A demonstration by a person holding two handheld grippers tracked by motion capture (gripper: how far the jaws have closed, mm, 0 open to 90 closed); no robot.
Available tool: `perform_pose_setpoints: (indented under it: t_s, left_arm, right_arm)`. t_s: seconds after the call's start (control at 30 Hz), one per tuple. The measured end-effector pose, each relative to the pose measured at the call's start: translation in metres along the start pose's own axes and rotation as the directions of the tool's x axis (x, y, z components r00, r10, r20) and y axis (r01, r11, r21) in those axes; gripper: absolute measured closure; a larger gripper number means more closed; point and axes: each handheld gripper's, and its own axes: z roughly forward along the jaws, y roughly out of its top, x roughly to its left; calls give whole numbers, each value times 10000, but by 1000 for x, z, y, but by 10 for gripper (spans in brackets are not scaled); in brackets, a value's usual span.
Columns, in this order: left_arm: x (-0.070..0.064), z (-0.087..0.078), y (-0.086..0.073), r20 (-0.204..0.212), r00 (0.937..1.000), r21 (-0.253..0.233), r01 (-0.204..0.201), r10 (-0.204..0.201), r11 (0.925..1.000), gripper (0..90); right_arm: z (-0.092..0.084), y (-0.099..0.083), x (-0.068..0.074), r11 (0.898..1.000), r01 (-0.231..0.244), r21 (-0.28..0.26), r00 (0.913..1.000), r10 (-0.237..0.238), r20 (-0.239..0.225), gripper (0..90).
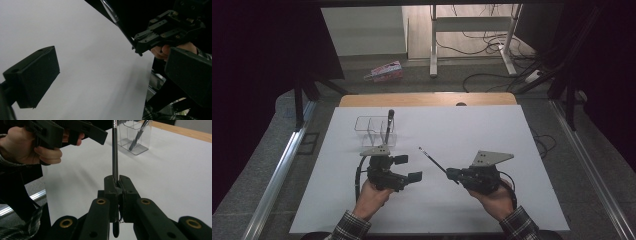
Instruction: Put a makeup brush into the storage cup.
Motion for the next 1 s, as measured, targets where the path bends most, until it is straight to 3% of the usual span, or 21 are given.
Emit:
perform_pose_setpoints:
  t_s: [0.27,0.47,0.77,1.0]
  left_arm:
    - [-2,6,3,654,9978,-202,143,-129,9997,21]
    - [-1,7,4,926,9955,-401,219,-181,9990,96]
    - [1,4,2,1123,9930,-657,442,-366,9969,348]
    - [4,0,1,1332,9882,-886,884,-762,9921,531]
  right_arm:
    - [8,1,5,9998,-19,-179,9997,15,-252,854]
    - [12,2,10,9995,65,-296,9990,-78,-450,854]
    - [17,2,15,9994,91,-340,9977,-114,-674,854]
    - [19,2,17,9992,221,-322,9969,-245,-746,854]
